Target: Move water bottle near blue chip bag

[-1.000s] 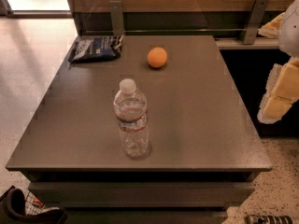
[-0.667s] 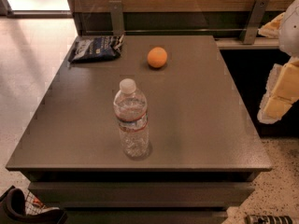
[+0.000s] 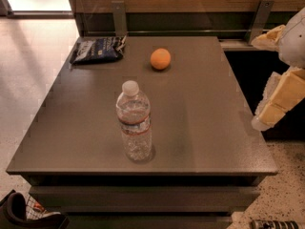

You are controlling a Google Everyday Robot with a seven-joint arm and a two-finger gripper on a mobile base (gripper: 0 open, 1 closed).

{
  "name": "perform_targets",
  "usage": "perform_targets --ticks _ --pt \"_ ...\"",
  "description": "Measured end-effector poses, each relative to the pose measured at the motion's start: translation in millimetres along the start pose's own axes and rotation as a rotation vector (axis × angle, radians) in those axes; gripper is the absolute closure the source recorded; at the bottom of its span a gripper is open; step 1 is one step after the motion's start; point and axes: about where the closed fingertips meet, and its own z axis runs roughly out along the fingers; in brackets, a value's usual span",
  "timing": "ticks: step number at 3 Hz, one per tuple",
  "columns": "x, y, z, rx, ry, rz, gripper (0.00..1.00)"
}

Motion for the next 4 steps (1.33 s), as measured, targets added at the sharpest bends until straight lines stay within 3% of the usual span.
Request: perform_targets --ticks 2,3,4 --pt "-33.2 24.7 35.9 -0.162 -0.346 0.05 0.0" --pt "-55.0 37.5 56.4 -0.189 -0.529 0.071 0.0" --pt "-82.7 47.2 74.5 -0.189 -0.758 0.078 0.0"
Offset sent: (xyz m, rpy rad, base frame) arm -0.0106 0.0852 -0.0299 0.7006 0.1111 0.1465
